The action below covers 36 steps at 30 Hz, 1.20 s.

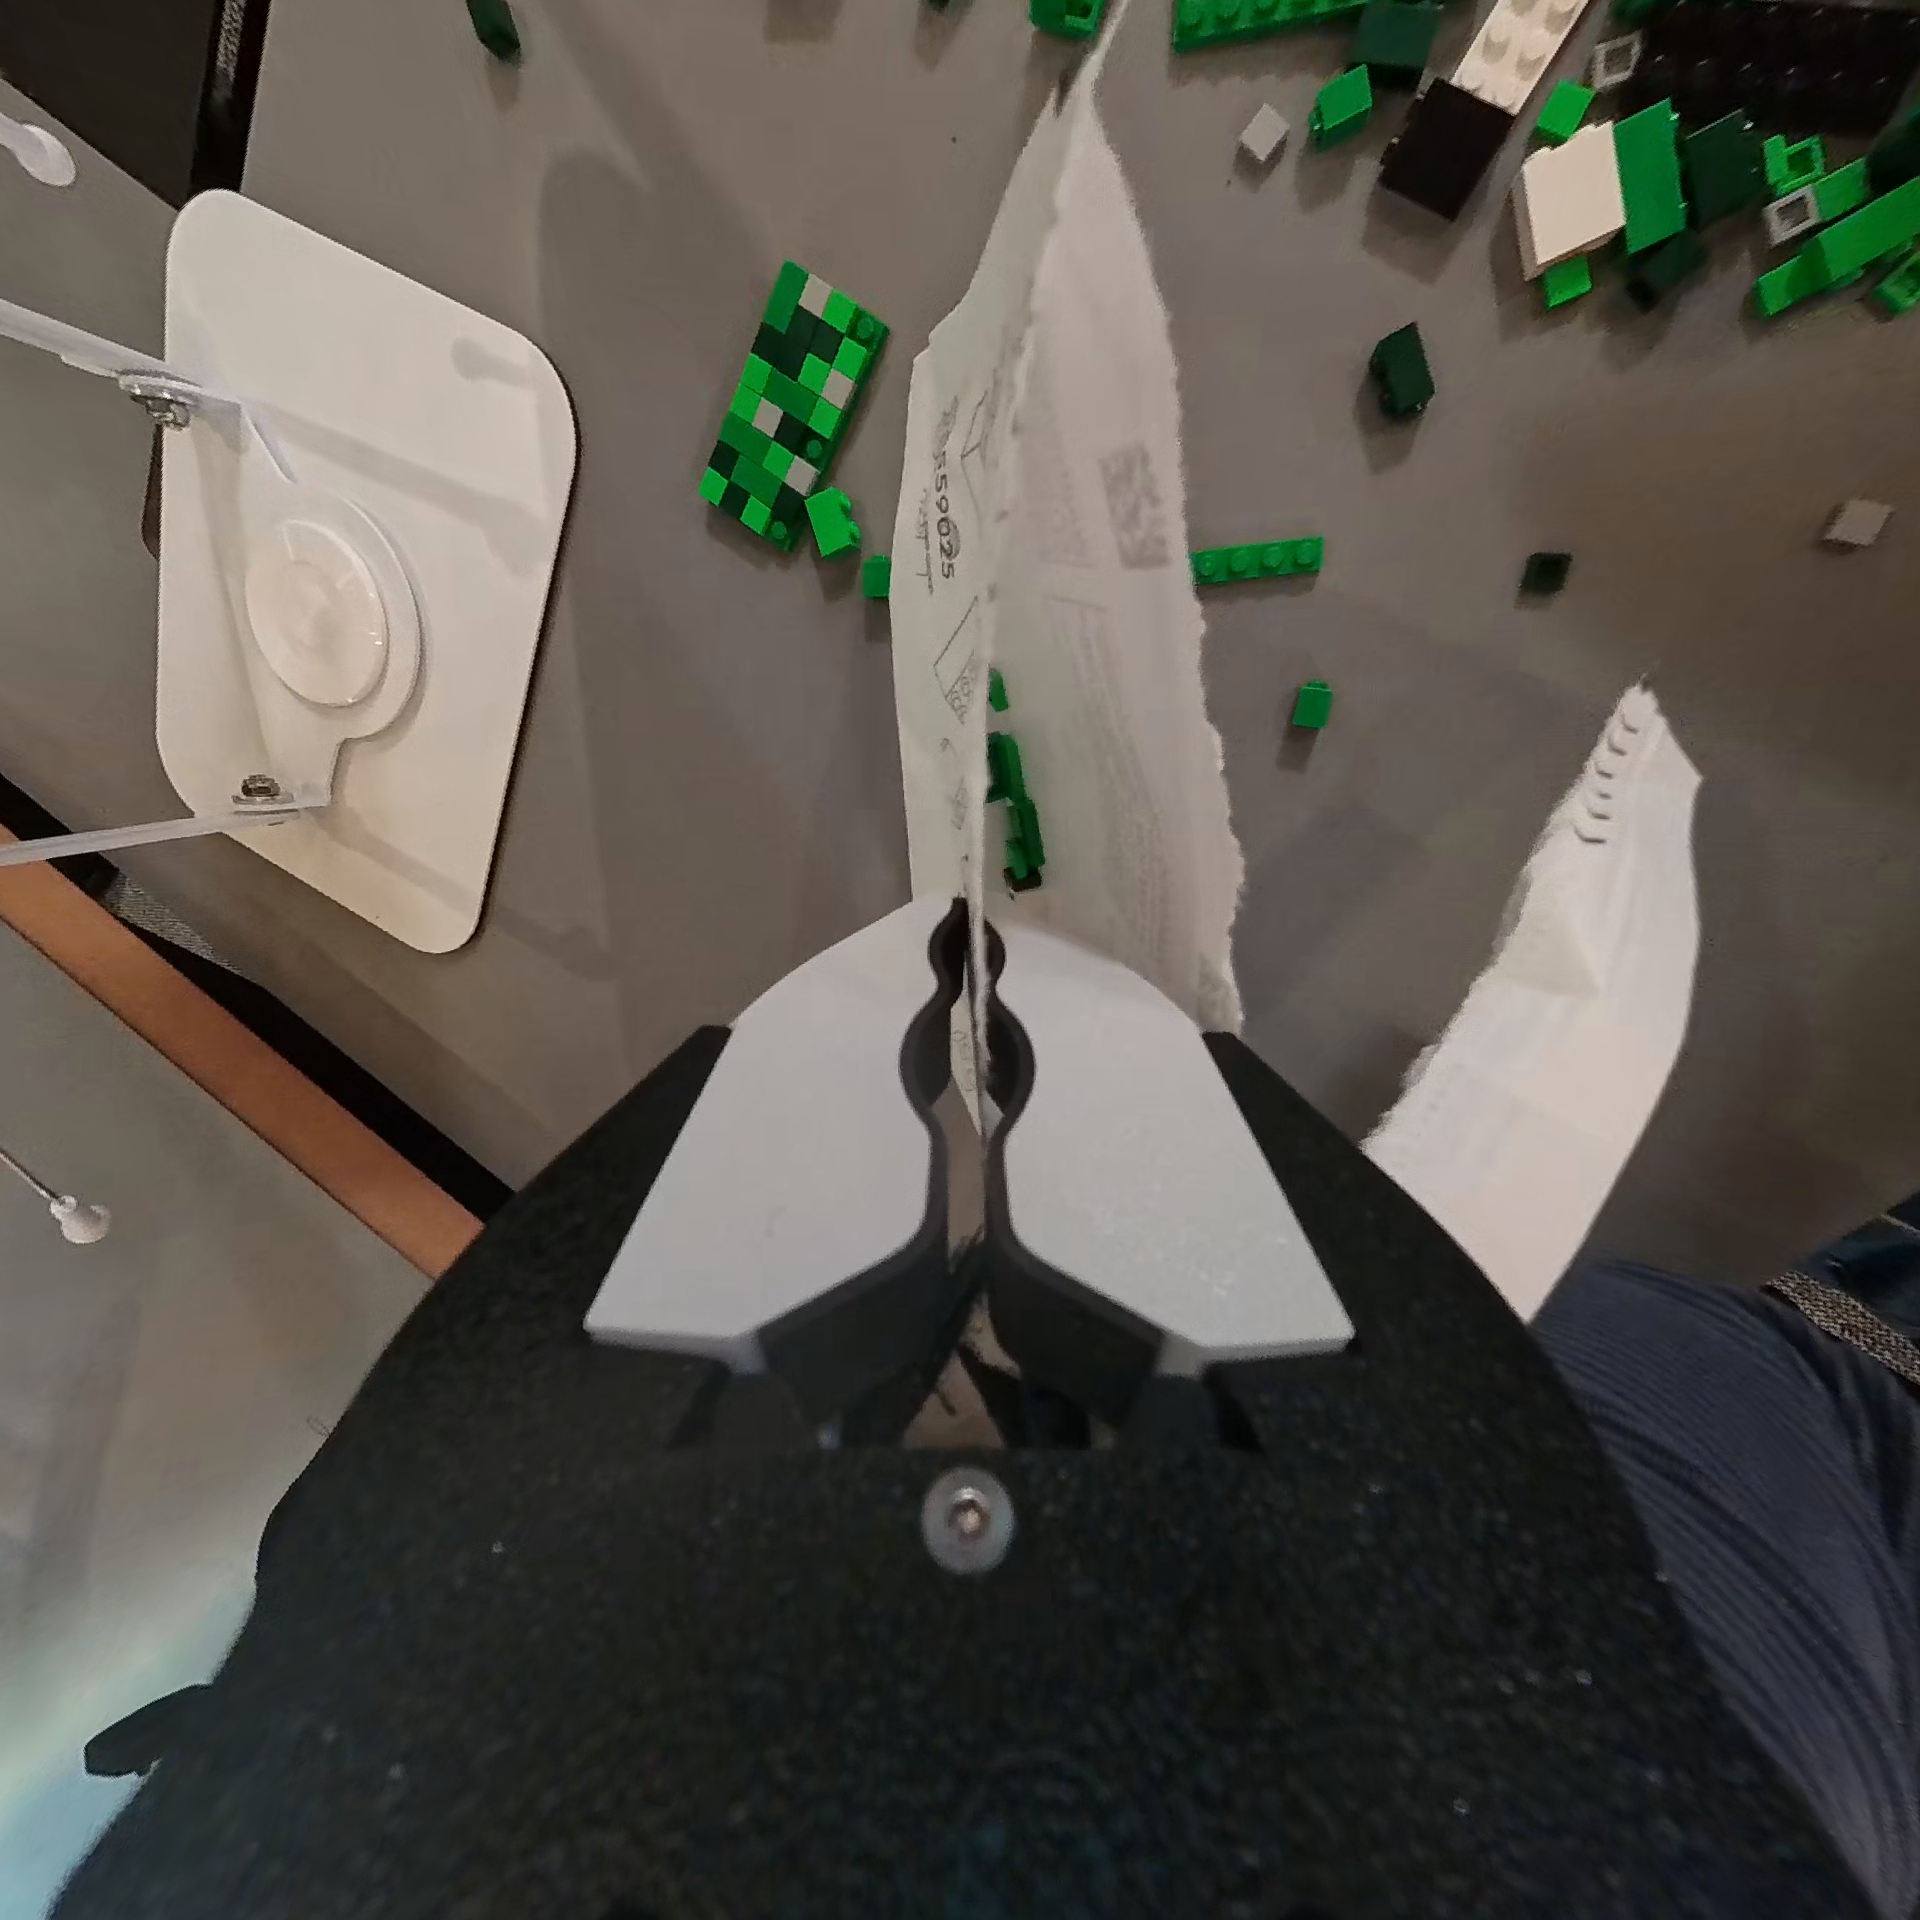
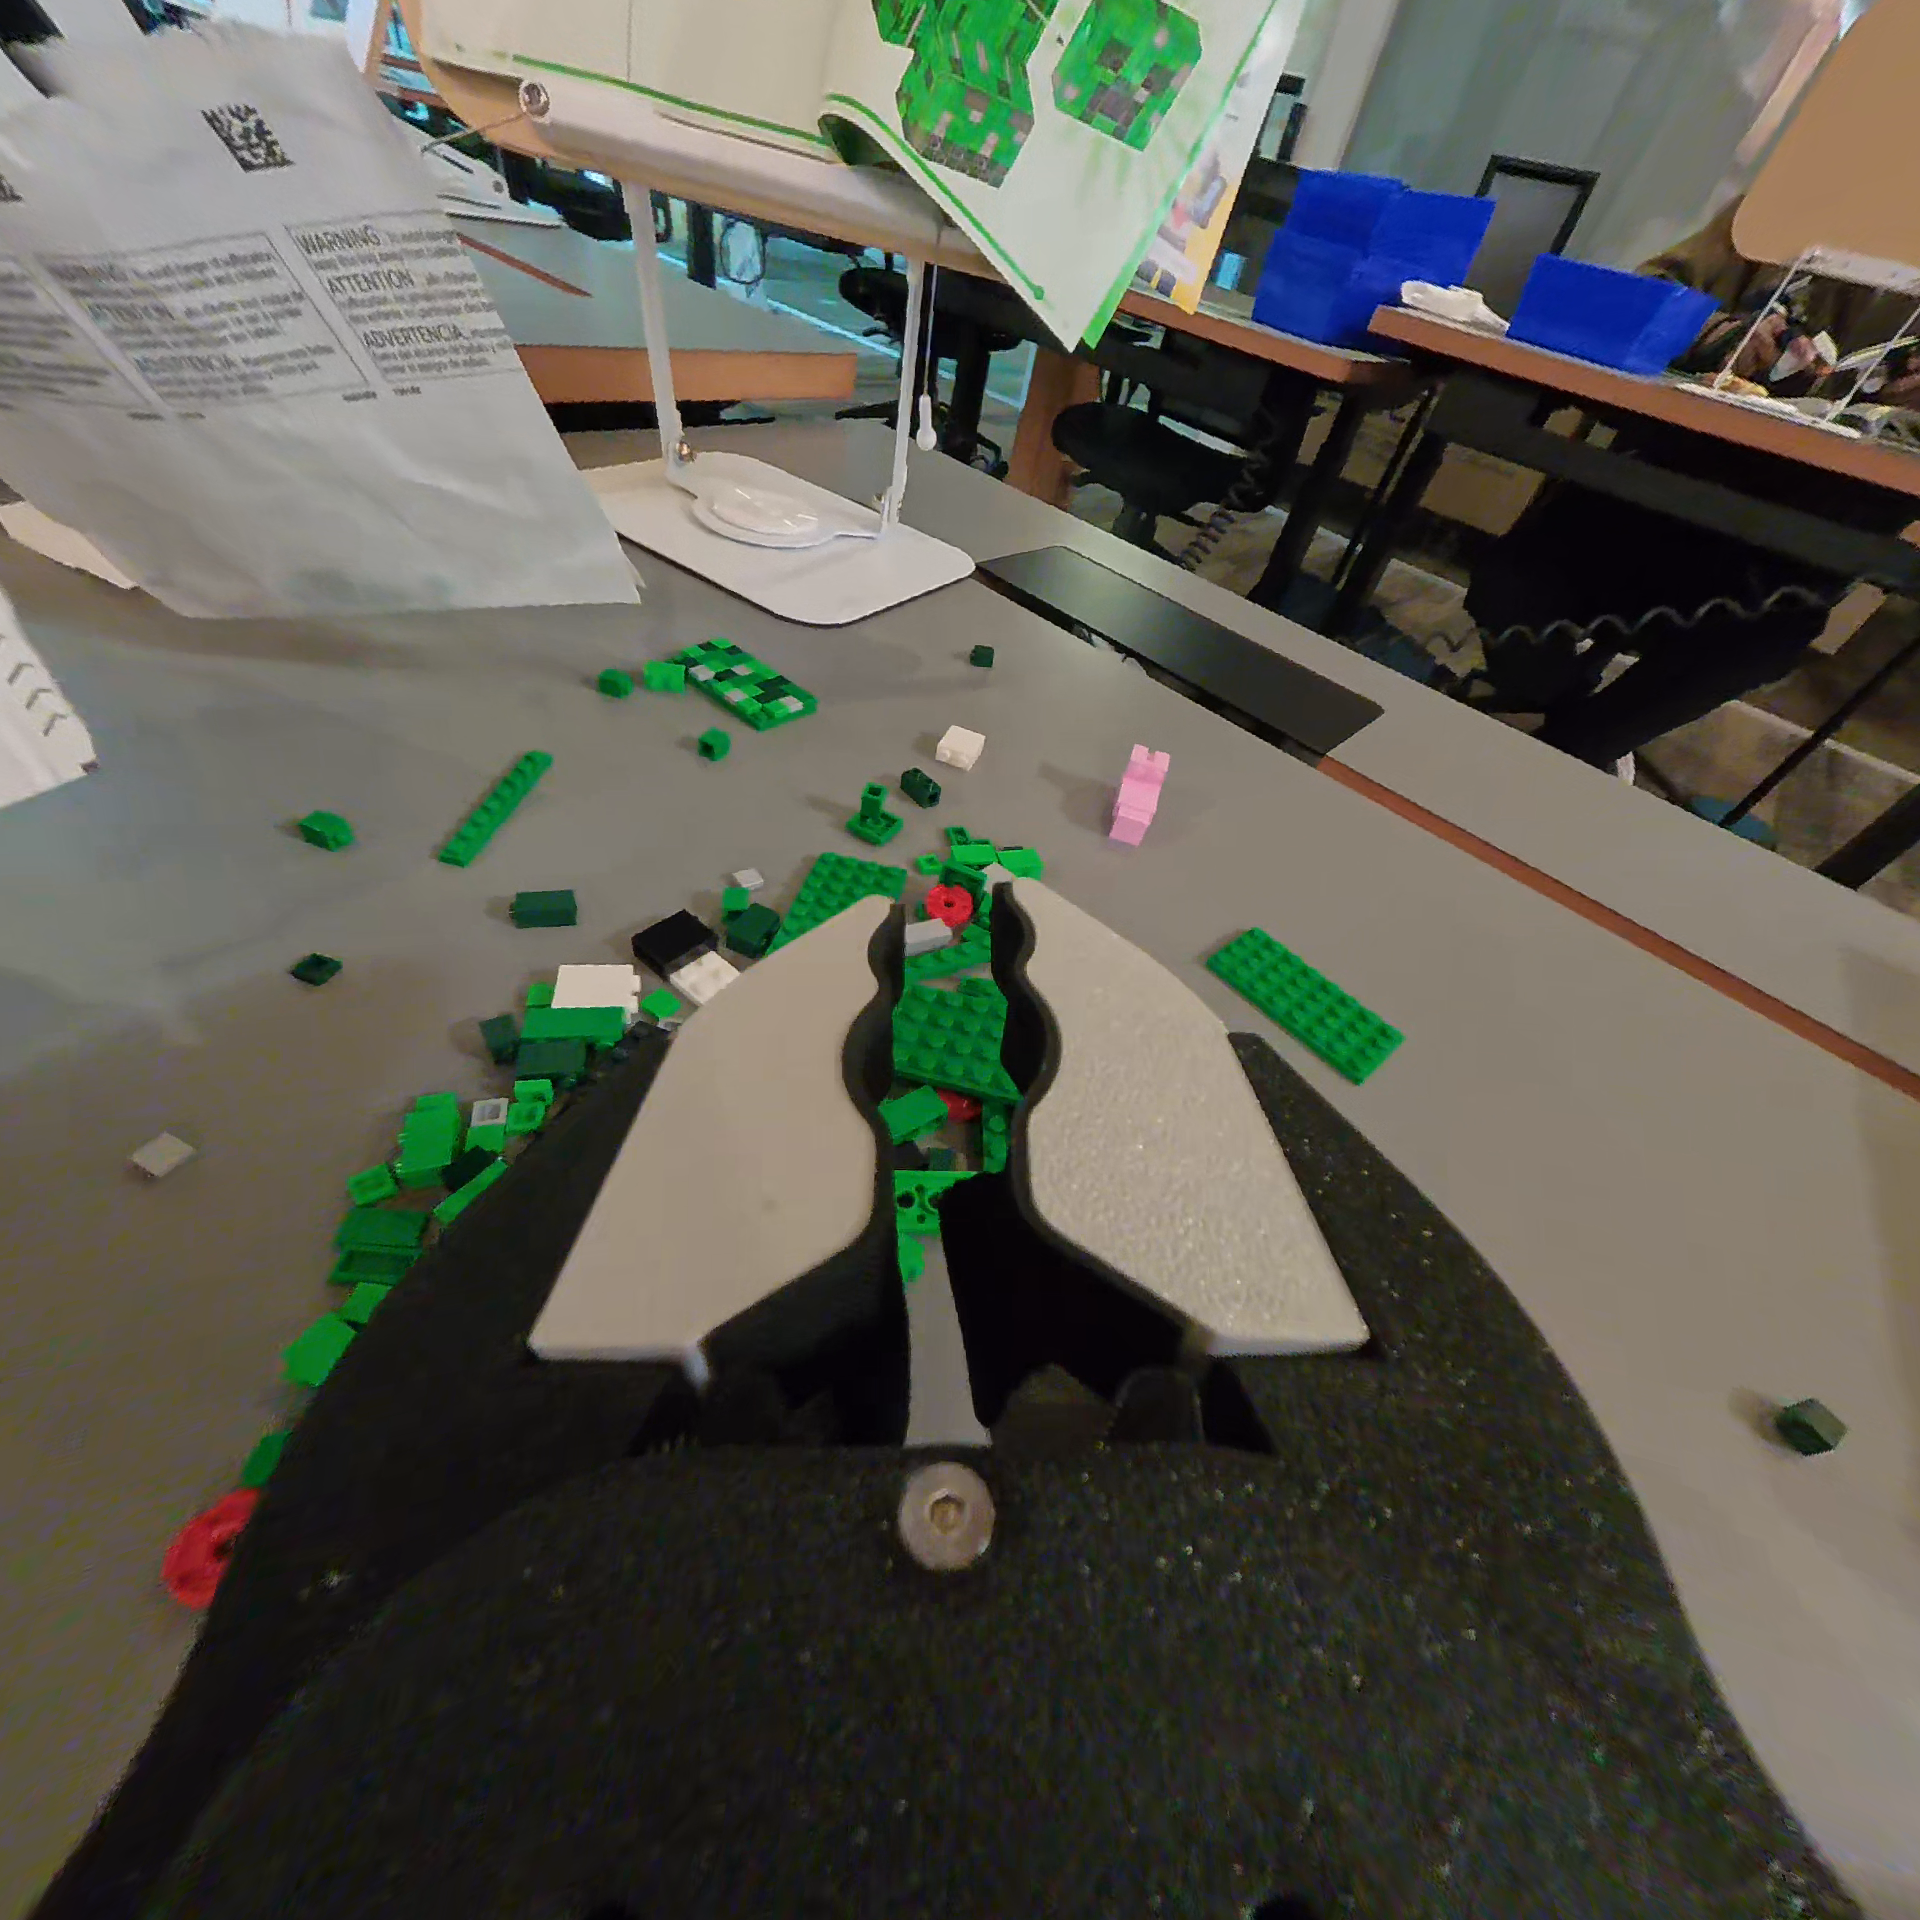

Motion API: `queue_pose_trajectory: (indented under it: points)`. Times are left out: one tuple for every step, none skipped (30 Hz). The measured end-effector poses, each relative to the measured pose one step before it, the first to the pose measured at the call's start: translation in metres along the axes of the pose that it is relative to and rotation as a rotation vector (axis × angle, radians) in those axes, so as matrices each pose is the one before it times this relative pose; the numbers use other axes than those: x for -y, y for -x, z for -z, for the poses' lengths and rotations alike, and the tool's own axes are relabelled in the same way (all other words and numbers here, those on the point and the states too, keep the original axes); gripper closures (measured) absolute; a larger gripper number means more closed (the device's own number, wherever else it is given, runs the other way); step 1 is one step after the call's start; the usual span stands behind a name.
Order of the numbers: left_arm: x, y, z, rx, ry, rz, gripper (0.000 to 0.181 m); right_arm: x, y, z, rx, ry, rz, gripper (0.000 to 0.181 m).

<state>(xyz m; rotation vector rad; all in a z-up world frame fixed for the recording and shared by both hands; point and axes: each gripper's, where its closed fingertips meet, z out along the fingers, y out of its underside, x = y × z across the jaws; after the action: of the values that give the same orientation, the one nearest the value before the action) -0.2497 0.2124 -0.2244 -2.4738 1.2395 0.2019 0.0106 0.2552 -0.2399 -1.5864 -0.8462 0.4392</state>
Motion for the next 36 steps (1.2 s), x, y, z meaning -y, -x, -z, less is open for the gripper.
queue_pose_trajectory:
  points:
    - [-0.00010, -0.00028, -0.00009, -0.0023, -0.0001, 0.0003, 0.181, -0.00026, 0.00036, -0.00022, 0.0040, 0.0009, -0.0055, 0.166]
    - [-0.00007, -0.00025, 0.00001, -0.0021, -0.0005, -0.0004, 0.181, -0.00014, 0.00042, -0.00015, 0.0039, 0.0000, -0.0044, 0.166]
    - [0.00007, -0.00017, 0.00007, -0.0011, -0.0008, -0.0004, 0.181, -0.00017, 0.00044, -0.00014, 0.0040, -0.0005, -0.0033, 0.166]
    - [0.00013, -0.00016, 0.00009, -0.0001, -0.0010, -0.0005, 0.181, -0.00014, 0.00048, -0.00019, 0.0032, 0.0005, -0.0018, 0.166]
    - [0.00022, 0.00011, 0.00014, 0.0010, -0.0011, -0.0008, 0.181, -0.00036, 0.00026, -0.00020, 0.0016, 0.0017, -0.0005, 0.167]
    - [0.00014, -0.00003, 0.00020, 0.0007, -0.0009, -0.0005, 0.181, -0.00007, 0.00024, -0.00007, 0.0010, 0.0010, 0.0003, 0.167]
    - [0.00014, -0.00009, 0.00008, -0.0001, -0.0007, -0.0005, 0.181, 0.00005, 0.00026, -0.00009, 0.0010, -0.0010, 0.0004, 0.167]
    - [0.00004, 0.00006, -0.00002, 0.0002, -0.0003, -0.0005, 0.181, 0.00022, 0.00033, 0.00001, 0.0014, -0.0017, 0.0000, 0.167]
    - [-0.00010, 0.00007, 0.00002, 0.0001, 0.0002, 0.0000, 0.181, 0.00010, 0.00034, -0.00011, 0.0017, -0.0006, -0.0006, 0.167]
    - [0.00003, -0.00004, -0.00002, -0.0003, -0.0003, 0.0001, 0.181, -0.00014, 0.00027, 0.00000, 0.0014, 0.0003, -0.0011, 0.167]
    - [-0.00001, 0.00010, 0.00007, 0.0002, -0.0003, 0.0001, 0.181, 0.00003, 0.00010, -0.00008, 0.0007, -0.0002, -0.0012, 0.168]
    - [0.00006, 0.00007, -0.00004, 0.0001, -0.0001, 0.0002, 0.181, 0.00002, 0.00001, 0.00004, 0.0008, -0.0006, -0.0015, 0.168]
    - [-0.00002, -0.00020, -0.00005, -0.0005, 0.0002, -0.0003, 0.181, -0.00011, 0.00009, -0.00009, 0.0011, -0.0001, -0.0020, 0.168]
    - [0.00005, -0.00004, 0.00001, -0.0003, 0.0003, -0.0008, 0.181, -0.00016, 0.00022, -0.00006, 0.0019, 0.0003, -0.0024, 0.168]
    - [0.00012, -0.00003, -0.00010, 0.0004, 0.0001, -0.0009, 0.181, -0.00020, 0.00021, -0.00010, 0.0023, 0.0007, -0.0026, 0.168]
    - [0.00015, -0.00014, 0.00001, -0.0001, -0.0003, -0.0009, 0.181, -0.00014, 0.00022, -0.00013, 0.0016, 0.0004, -0.0021, 0.168]
    - [0.00023, -0.00021, 0.00000, -0.0002, -0.0003, -0.0009, 0.181, -0.00010, 0.00014, -0.00008, 0.0010, 0.0001, -0.0009, 0.168]
    - [0.00013, -0.00018, 0.00002, -0.0006, -0.0002, -0.0012, 0.181, 0.00002, 0.00016, -0.00007, 0.0006, 0.0000, -0.0003, 0.169]
    - [0.00028, -0.00032, -0.00003, -0.0016, -0.0007, -0.0020, 0.181, -0.00008, 0.00017, -0.00009, 0.0008, 0.0001, 0.0001, 0.169]
    - [0.00005, -0.00019, 0.00003, -0.0004, -0.0006, -0.0010, 0.181, -0.00013, 0.00017, -0.00006, 0.0008, 0.0004, 0.0002, 0.169]
    - [0.00009, -0.00001, -0.00001, 0.0005, -0.0001, 0.0001, 0.181, -0.00011, 0.00018, -0.00020, 0.0010, 0.0005, 0.0003, 0.169]
    - [0.00003, -0.00004, -0.00002, -0.0005, -0.0002, -0.0002, 0.181, -0.00013, 0.00020, -0.00006, 0.0010, 0.0004, 0.0002, 0.169]
    - [-0.00006, -0.00005, -0.00007, -0.0002, 0.0003, -0.0001, 0.181, -0.00007, 0.00020, -0.00009, 0.0011, 0.0000, 0.0003, 0.169]
    - [-0.00009, 0.00014, 0.00000, 0.0003, 0.0005, 0.0003, 0.181, 0.00004, 0.00017, -0.00002, 0.0006, -0.0002, 0.0006, 0.169]
    - [-0.00008, -0.00002, 0.00000, -0.0003, 0.0000, 0.0005, 0.181, 0.00006, 0.00006, 0.00004, -0.0007, -0.0003, 0.0010, 0.169]
    - [-0.00012, 0.00002, -0.00002, -0.0005, -0.0003, 0.0005, 0.181, 0.00020, -0.00025, 0.00008, -0.0028, -0.0016, 0.0015, 0.170]
    - [-0.00012, 0.00006, 0.00009, -0.0003, -0.0001, 0.0006, 0.181, 0.00064, -0.00059, 0.00043, -0.0055, -0.0041, 0.0024, 0.170]
    - [-0.00027, 0.00002, -0.00004, -0.0001, 0.0006, 0.0007, 0.181, 0.00108, -0.00104, 0.00071, -0.0083, -0.0066, 0.0036, 0.171]
    - [-0.00018, 0.00028, 0.00008, 0.0006, 0.0002, 0.0011, 0.181, 0.00122, -0.00113, 0.00077, -0.0085, -0.0071, 0.0034, 0.172]
    - [-0.00011, 0.00023, 0.00004, 0.0003, -0.0004, 0.0013, 0.181, 0.00082, -0.00115, 0.00064, -0.0064, -0.0049, 0.0013, 0.173]
    - [-0.00014, 0.00026, -0.00005, 0.0005, -0.0003, 0.0008, 0.181, 0.00024, -0.00097, 0.00037, -0.0053, -0.0006, -0.0013, 0.173]
    - [-0.00016, 0.00032, 0.00007, 0.0009, 0.0000, 0.0011, 0.181, -0.00053, -0.00148, 0.00017, -0.0075, 0.0031, -0.0037, 0.173]
    - [-0.00017, 0.00028, 0.00007, 0.0006, 0.0001, 0.0011, 0.181, -0.00093, -0.00137, 0.00005, -0.0063, 0.0050, -0.0038, 0.173]
    - [-0.00014, 0.00005, -0.00007, 0.0004, 0.0002, 0.0004, 0.181, -0.00123, -0.00102, -0.00019, -0.0027, 0.0068, -0.0048, 0.173]
    - [0.00003, 0.00000, 0.00002, 0.0003, 0.0004, -0.0003, 0.181, -0.00103, -0.00072, -0.00030, -0.0015, 0.0053, -0.0068, 0.173]
    - [0.00008, -0.00010, 0.00004, 0.0002, 0.0002, -0.0010, 0.181, -0.00065, -0.00050, -0.00012, -0.0003, 0.0028, -0.0069, 0.173]
